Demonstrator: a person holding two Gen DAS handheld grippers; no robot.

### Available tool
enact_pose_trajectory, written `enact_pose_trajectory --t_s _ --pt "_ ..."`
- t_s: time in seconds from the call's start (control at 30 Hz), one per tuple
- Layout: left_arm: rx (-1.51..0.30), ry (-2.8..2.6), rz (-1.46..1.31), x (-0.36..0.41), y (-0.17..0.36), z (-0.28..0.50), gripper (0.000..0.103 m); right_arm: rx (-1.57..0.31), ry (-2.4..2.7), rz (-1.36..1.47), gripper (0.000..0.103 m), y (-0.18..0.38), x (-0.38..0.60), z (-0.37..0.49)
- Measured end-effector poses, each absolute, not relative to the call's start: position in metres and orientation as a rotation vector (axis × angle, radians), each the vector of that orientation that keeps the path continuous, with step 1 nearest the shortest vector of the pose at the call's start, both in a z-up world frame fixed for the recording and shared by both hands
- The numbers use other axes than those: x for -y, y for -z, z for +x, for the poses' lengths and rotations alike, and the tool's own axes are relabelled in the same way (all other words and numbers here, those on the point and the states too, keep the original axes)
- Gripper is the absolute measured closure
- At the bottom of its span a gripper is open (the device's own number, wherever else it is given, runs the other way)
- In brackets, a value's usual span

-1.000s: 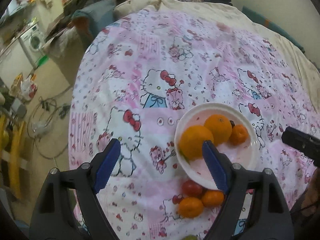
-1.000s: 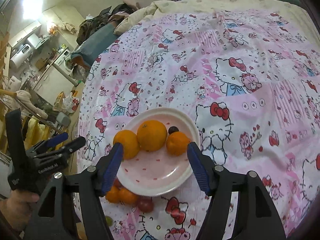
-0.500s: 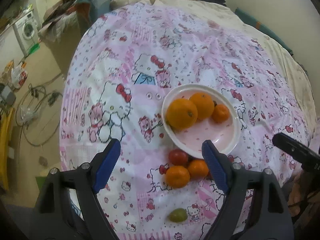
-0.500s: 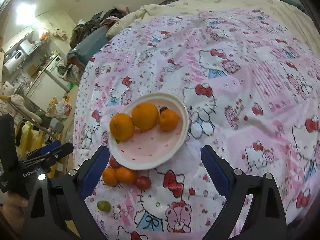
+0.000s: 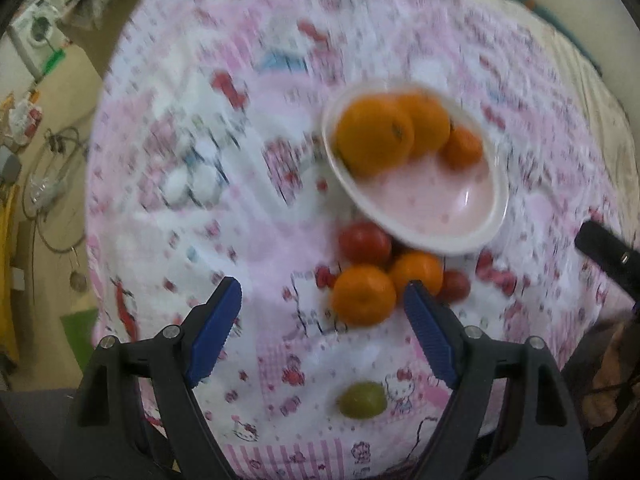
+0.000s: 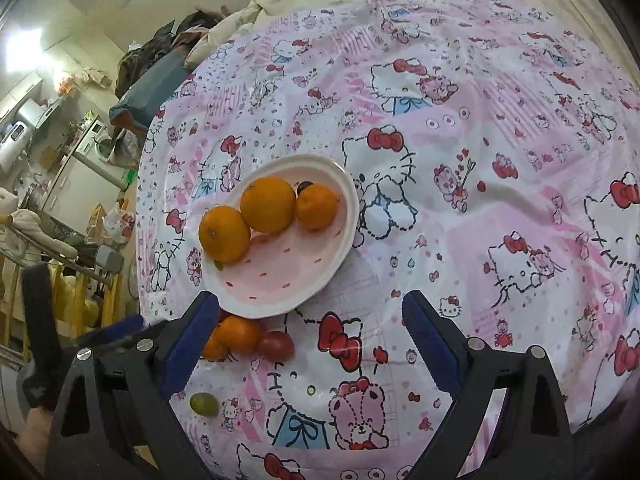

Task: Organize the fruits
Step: 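Open both grippers and withdraw them from the plate, then grasp a mandarin with the left gripper while the right gripper grasps a red tomato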

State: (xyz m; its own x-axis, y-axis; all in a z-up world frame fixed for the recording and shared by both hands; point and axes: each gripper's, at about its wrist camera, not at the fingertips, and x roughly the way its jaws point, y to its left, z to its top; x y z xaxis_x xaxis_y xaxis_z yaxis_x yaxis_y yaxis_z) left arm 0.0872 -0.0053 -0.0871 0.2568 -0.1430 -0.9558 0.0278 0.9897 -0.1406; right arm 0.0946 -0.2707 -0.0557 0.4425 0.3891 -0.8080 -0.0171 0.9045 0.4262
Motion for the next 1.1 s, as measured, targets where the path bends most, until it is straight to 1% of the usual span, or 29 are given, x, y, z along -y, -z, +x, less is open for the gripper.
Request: enact_pose_trajectory --t_s 0.1,0.17,0.2,0.27,0.33,0.4,0.5,0.53,0.73,0.83,0.9,0.93,1.0,1.1 --pt "-1.359 0.159 -0.013 0.018 0.099 0.082 0.024 -1.1 -0.255 0.384 0.008 0.058 0.272 0.095" --pt "-1.388 0.201 0.018 0.027 0.106 0.082 0.031 -1.108 -0.256 0.395 0.008 0.06 0.274 0.095" --pt "-1.396 0.212 0.028 0.031 0.109 0.082 0.032 -1.112 -0.258 0.404 0.008 0.061 0.274 0.096" --pt "-1.41 0.22 0.067 0.038 0.116 0.083 0.041 -1.118 -0.26 0.41 0.008 0.063 0.275 0.097" --pt "-1.435 0.231 0.11 0.045 0.124 0.086 0.044 -1.119 -0.263 0.415 0.008 0.063 0.275 0.098" --pt "-1.424 0.231 0.176 0.051 0.127 0.087 0.045 -1.11 -0.265 0.416 0.008 0.062 0.275 0.099" --pt "-1.41 0.249 0.233 0.06 0.128 0.091 0.055 -1.103 -0.268 0.396 0.008 0.061 0.273 0.101" --pt "-1.411 0.261 0.229 0.061 0.128 0.092 0.063 -1.103 -0.271 0.395 0.008 0.061 0.272 0.101" --pt "-1.407 0.273 0.26 0.068 0.123 0.086 0.065 -1.117 -0.284 0.371 0.008 0.063 0.268 0.101" --pt "-1.4 0.232 0.2 0.053 0.108 0.082 0.065 -1.142 -0.293 0.36 0.008 0.068 0.265 0.101" --pt "-1.385 0.231 0.111 0.041 0.095 0.079 0.065 -1.181 -0.298 0.356 0.01 0.077 0.262 0.103" --pt "-1.374 0.224 0.091 0.038 0.09 0.078 0.065 -1.208 -0.298 0.355 0.013 0.083 0.26 0.104" --pt "-1.336 0.201 0.054 0.029 0.077 0.078 0.065 -1.258 -0.321 0.335 0.022 0.095 0.252 0.106" --pt "-1.298 0.164 -0.005 0.014 0.065 0.08 0.065 -1.296 -0.371 0.24 0.031 0.105 0.232 0.105"
